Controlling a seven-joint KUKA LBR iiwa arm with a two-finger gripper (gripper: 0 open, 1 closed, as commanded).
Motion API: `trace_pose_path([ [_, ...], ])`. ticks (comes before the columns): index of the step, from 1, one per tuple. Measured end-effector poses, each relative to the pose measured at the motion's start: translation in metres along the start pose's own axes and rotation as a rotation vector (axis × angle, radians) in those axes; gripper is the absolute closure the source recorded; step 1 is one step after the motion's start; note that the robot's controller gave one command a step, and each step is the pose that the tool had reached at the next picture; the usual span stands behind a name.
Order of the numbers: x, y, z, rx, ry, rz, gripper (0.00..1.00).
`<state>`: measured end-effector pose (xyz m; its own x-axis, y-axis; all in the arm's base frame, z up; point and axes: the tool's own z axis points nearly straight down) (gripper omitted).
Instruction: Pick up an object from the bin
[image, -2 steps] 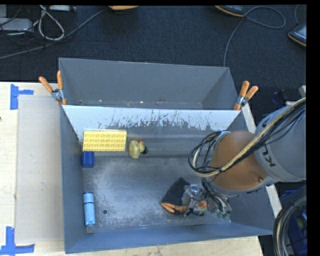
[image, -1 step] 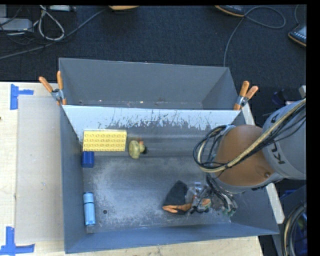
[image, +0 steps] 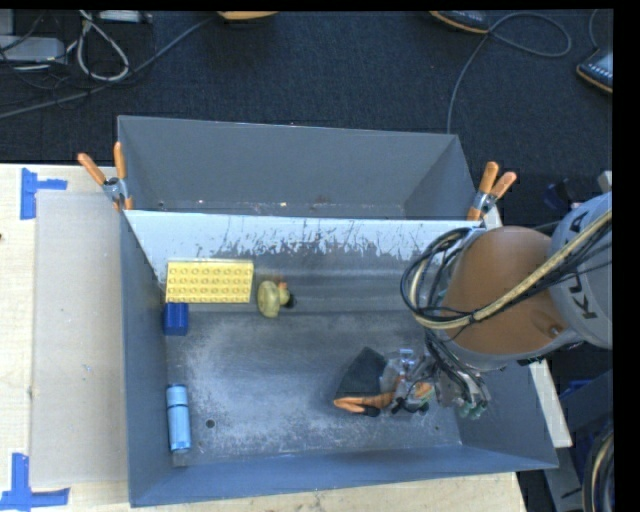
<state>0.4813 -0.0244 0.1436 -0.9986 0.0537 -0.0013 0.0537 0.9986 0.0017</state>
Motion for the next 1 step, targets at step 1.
trace_pose_path([
  [1, -0.0015, 0.0001, -0.0293, 0.0, -0.006, 0.001, 1.0],
])
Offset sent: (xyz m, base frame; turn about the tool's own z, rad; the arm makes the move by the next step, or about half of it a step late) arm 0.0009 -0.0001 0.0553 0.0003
